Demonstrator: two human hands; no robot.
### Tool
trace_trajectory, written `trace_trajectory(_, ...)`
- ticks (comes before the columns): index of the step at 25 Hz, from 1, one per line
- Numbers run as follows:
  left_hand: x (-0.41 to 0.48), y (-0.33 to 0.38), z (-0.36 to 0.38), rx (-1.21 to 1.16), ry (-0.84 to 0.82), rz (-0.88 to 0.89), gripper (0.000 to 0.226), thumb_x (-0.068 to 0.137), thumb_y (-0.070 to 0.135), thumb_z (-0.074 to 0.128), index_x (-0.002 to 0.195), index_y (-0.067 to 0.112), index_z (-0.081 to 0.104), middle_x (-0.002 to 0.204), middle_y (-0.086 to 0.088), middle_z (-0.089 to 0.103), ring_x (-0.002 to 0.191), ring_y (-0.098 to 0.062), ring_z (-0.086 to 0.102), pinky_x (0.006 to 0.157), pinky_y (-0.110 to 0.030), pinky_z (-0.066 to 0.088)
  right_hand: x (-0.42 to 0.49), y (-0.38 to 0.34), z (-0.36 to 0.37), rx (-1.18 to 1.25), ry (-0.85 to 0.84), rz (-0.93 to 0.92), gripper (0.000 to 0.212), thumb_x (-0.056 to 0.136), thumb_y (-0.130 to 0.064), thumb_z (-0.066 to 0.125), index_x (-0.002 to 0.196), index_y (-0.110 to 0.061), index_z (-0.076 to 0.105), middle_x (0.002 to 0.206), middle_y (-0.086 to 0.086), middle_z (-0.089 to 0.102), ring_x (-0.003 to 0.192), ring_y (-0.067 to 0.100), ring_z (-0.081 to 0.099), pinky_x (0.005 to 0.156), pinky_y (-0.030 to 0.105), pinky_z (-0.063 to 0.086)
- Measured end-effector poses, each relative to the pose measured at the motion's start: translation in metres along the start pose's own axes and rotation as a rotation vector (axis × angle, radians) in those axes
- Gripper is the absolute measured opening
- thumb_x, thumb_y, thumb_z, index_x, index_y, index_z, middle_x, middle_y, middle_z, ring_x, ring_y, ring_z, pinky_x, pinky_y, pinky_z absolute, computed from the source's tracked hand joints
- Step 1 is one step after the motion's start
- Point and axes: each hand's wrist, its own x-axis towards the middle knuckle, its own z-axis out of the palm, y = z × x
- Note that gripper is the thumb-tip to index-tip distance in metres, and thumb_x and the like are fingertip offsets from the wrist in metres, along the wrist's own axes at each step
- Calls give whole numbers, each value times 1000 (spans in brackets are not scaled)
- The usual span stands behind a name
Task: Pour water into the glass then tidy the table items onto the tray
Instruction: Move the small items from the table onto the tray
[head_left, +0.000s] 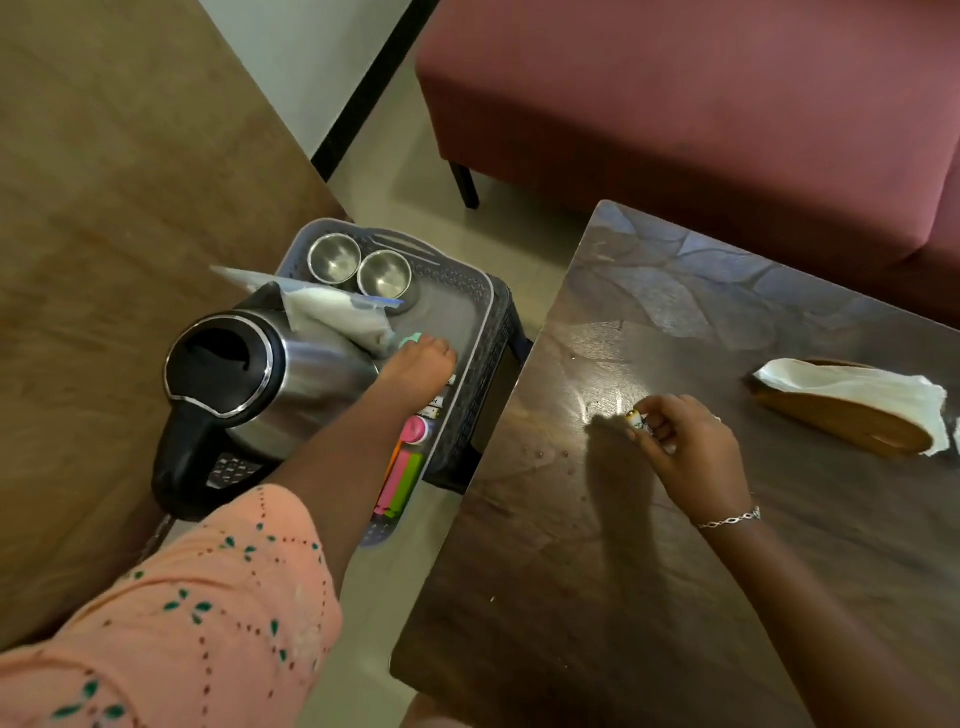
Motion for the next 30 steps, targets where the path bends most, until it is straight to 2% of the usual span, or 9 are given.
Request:
trace_trajectory(5, -2, -5, 5, -18, 10, 26, 25, 86, 1, 44, 109, 3, 54, 116, -15, 56, 114, -33, 46, 91, -40, 40, 29, -41, 7, 61, -69, -52, 12, 77, -10, 69, 87, -10, 65, 77, 2, 60, 70, 20, 58, 64, 31, 47)
trace_trajectory(8, -15, -12, 3, -216, 46, -34, 33, 82, -8, 42, 109, 4, 57, 115, -15, 56, 116, -32, 44, 89, -40, 42, 53, -76, 17, 118, -145, -87, 12, 78, -12, 69, 89, -11, 66, 78, 3, 63, 72, 18, 59, 69, 32, 49)
trace_trajectory(12, -65, -3, 6, -789, 319, -263, 45, 73, -12, 48, 113, 5, 59, 116, -17, 58, 110, -33, 52, 90, -40, 41, 95, -130, 49, 75, -267, -224, 12, 80, -16, 67, 91, -11, 67, 80, 3, 66, 74, 18, 60, 70, 30, 49)
trace_trajectory(16, -115, 18, 18, -962, 597, -331, 37, 73, -12, 47, 105, -4, 63, 101, -24, 64, 92, -38, 61, 81, -34, 42, 127, -159, 104, -149, -409, -324, 17, 82, -13, 61, 98, -8, 66, 97, 14, 69, 93, 31, 61, 79, 34, 48)
trace_trajectory(19, -118, 21, 25, -1026, 540, -390, 39, 79, -14, 46, 114, -4, 58, 115, -23, 59, 106, -37, 56, 92, -40, 45, 130, -159, 140, -414, -498, -394, 20, 84, -8, 54, 101, -1, 62, 105, 21, 65, 100, 38, 58, 83, 40, 48)
trace_trajectory(21, -117, 24, 28, -1052, 530, -434, 41, 81, -14, 46, 119, -2, 55, 121, -20, 56, 112, -34, 53, 96, -38, 43, 130, -156, 154, -488, -531, -399, 22, 85, -11, 55, 102, 2, 59, 106, 24, 64, 100, 39, 58, 81, 40, 47)
trace_trajectory(23, -119, 28, 30, -1066, 535, -438, 43, 80, -14, 46, 119, 1, 55, 123, -16, 55, 112, -32, 54, 94, -38, 45, 129, -150, 160, -509, -538, -358, 26, 85, -13, 57, 104, 3, 58, 108, 26, 63, 101, 40, 59, 81, 40, 48)
trace_trajectory(26, -123, 29, 39, -1084, 542, -451, 41, 80, -13, 48, 117, 3, 56, 122, -14, 55, 109, -31, 56, 91, -44, 49, 129, -150, 168, -537, -532, -330, 24, 85, -5, 52, 106, 6, 56, 108, 28, 62, 101, 42, 58, 82, 42, 48)
trace_trajectory(30, -126, 29, 51, -1064, 467, -442, 41, 83, -9, 47, 121, 6, 54, 126, -11, 53, 112, -30, 54, 93, -45, 47, 125, -152, 159, -492, -529, -324, 23, 85, -3, 51, 106, 5, 57, 107, 27, 62, 99, 40, 58, 79, 40, 47)
